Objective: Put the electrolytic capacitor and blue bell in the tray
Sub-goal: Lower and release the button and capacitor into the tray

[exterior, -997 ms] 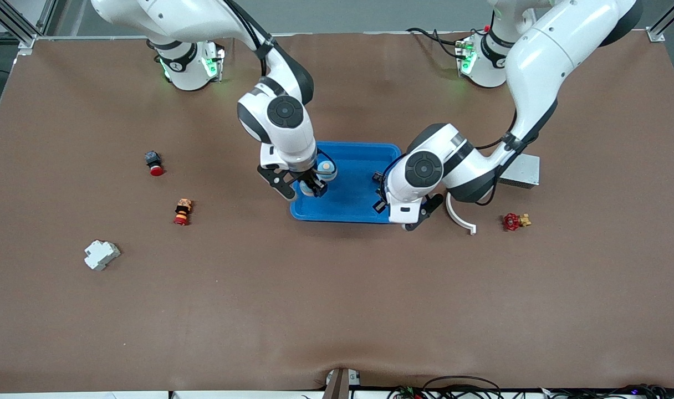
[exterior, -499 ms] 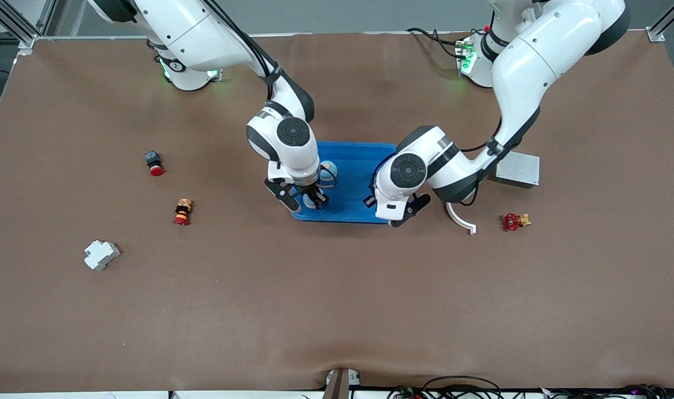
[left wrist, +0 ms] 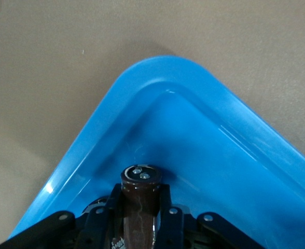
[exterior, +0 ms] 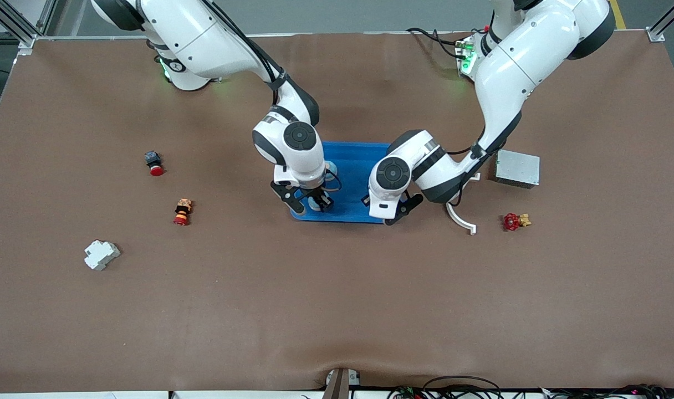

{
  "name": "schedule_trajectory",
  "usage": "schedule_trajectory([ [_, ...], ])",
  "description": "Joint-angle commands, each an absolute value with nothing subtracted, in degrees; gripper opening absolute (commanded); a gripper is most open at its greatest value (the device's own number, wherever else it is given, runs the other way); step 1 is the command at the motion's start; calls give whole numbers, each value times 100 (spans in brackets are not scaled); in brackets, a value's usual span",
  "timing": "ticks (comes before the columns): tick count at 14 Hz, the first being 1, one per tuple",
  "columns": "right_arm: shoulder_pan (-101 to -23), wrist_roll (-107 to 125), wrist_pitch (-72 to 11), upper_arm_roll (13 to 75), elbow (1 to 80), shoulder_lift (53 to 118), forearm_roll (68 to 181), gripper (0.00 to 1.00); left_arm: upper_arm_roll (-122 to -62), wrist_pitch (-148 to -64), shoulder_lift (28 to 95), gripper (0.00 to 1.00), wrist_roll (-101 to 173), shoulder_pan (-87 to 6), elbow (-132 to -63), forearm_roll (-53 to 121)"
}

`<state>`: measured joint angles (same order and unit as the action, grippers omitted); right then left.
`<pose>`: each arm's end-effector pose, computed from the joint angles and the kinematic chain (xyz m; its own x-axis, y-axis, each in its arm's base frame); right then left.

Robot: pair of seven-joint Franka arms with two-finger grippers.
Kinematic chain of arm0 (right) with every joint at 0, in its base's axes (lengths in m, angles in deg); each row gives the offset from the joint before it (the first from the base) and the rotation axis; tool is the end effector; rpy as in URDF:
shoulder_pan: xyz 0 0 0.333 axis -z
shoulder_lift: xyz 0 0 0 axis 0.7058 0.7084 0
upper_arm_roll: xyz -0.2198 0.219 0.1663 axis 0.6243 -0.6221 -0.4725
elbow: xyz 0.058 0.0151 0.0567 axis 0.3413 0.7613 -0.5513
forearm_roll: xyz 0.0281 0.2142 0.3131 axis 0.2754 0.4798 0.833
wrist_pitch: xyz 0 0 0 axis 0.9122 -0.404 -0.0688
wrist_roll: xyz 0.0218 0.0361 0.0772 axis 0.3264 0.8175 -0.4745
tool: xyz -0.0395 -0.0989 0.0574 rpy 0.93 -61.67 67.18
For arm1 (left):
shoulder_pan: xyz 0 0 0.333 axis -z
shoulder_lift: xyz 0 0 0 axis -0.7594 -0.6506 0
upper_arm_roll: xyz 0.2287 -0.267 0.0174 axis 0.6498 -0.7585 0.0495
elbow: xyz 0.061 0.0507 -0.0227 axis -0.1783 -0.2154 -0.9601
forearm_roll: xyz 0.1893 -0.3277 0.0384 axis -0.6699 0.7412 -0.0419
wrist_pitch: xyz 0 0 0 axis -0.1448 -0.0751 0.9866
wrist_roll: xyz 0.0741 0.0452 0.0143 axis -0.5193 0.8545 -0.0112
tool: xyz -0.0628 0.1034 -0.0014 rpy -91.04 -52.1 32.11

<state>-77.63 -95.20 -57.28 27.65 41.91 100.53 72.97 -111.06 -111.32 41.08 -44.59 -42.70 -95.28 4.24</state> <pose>0.5050 0.4624 0.2192 0.6843 -0.7282 0.0378 -0.7247 -0.6849 -0.0753 0.5244 -0.4056 0.2067 0.7767 0.6001 -0.1916 0.5806 -0.7999 -0.1519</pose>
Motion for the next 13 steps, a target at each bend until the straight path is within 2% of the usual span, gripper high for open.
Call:
schedule_trajectory([
  [1, -7917, -9815, -5710, 2800, 3978, 10215, 7135, 0, -11066, -11112, 4137, 99, -4497, -4264, -9413, 484],
  [4, -8005, -9894, -5710, 2800, 3961, 10258, 7118, 0, -11066, -11016, 4303, 100, -4647, -4238, -9369, 449],
  [8, -8137, -10060, -5728, 2958, 3961, 10259, 7118, 0, -11188, -10454, 4646, 100, -4428, -4247, -9107, 396],
  [9, -8128, -10087, -5728, 2967, 3961, 10259, 7040, 81, -11250, -10227, 4734, 100, -4297, -4291, -8914, 396],
  [10, -8137, -10088, -5728, 2976, 3961, 10259, 6926, 100, -11268, -9946, 4787, 100, -4139, -4326, -8677, 405],
  [13, -8067, -10088, -5719, 2967, 3961, 10232, 6705, 100, -11259, -8979, 5023, 100, -3208, -4361, -8043, 396],
])
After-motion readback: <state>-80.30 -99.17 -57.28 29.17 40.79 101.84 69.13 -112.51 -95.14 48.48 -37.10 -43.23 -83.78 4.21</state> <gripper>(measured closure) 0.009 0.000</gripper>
